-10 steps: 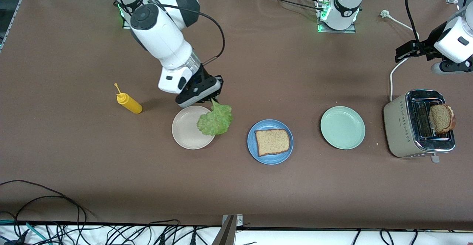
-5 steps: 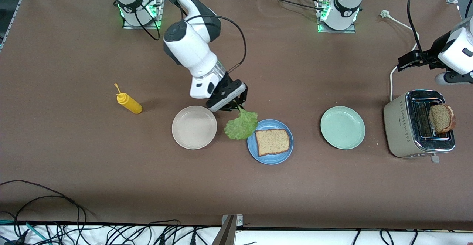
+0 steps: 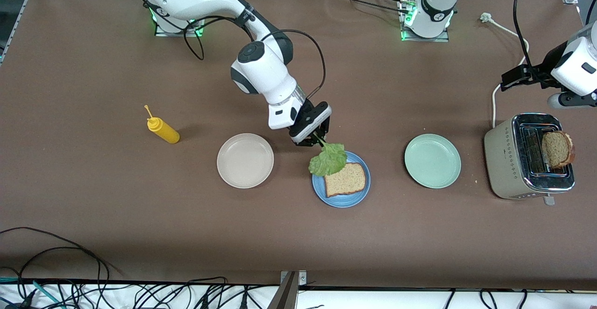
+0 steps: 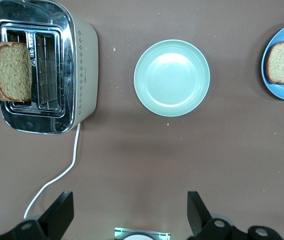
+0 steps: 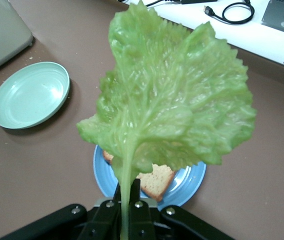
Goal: Make sandwich in blue plate with both arms
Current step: 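Carry the lettuce leaf with the right gripper over the bread, then lower the lettuce onto the bread and open the right gripper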
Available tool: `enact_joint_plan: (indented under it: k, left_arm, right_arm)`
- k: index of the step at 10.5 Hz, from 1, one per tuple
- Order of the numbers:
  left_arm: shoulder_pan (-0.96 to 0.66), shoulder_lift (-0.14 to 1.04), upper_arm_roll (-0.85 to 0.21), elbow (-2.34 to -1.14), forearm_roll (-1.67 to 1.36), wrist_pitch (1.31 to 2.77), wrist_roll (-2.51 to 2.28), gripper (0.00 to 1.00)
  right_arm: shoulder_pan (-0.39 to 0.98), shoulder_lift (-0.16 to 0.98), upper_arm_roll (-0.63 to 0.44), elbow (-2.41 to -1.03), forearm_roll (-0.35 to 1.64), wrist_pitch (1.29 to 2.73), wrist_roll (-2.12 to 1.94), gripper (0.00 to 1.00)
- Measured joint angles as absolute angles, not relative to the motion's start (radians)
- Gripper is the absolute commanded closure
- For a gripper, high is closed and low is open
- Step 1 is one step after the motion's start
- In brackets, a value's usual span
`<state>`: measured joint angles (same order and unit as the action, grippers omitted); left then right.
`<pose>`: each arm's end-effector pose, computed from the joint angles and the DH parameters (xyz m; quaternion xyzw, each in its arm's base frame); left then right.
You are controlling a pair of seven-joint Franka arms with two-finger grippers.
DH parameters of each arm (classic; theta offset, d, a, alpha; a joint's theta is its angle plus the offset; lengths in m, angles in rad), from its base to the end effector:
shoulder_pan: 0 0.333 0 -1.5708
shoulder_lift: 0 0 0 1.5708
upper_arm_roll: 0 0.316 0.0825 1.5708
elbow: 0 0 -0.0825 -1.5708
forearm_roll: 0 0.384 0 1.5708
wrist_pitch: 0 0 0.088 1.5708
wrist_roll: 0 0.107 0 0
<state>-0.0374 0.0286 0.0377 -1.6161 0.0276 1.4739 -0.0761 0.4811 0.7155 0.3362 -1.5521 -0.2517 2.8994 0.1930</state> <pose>0.5491 0.0031 0.5801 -0.9955 -0.0382 0.0847 0.0176 0.5431 0.5185 0.3232 -0.8867 -0.3208 -0.2803 0.1797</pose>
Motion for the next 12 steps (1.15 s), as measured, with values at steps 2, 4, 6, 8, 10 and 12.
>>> enact_joint_plan:
  k: [2, 4, 6, 8, 10, 12]
  left_arm:
    - [-0.038, 0.038, 0.039, -1.609, 0.028, 1.474, -0.076, 0.00]
    - [-0.036, 0.041, 0.042, -1.597, 0.028, 1.474, -0.072, 0.00]
    - [-0.030, 0.043, 0.049, -1.588, 0.028, 1.474, -0.051, 0.00]
    - [-0.027, 0.044, 0.053, -1.559, 0.028, 1.473, -0.054, 0.00]
    - [-0.026, 0.043, 0.058, -1.514, 0.028, 1.454, -0.055, 0.00]
    - [-0.024, 0.043, 0.065, -1.482, 0.028, 1.435, -0.055, 0.00]
  right_arm:
    - [0.529, 0.770, 0.287, -1.488, -0.296, 2.903, 0.192, 1.00]
    - [0.613, 0.837, 0.195, -1.427, -0.301, 2.948, 0.192, 1.00]
    - [0.665, 0.924, 0.132, -1.367, -0.301, 3.020, 0.192, 1.00]
    - [0.676, 0.977, 0.108, -1.329, -0.307, 3.039, 0.187, 1.00]
    - [0.709, 0.997, 0.050, -1.320, -0.311, 3.039, 0.183, 1.00]
    - [0.752, 1.019, 0.007, -1.319, -0.311, 3.041, 0.183, 1.00]
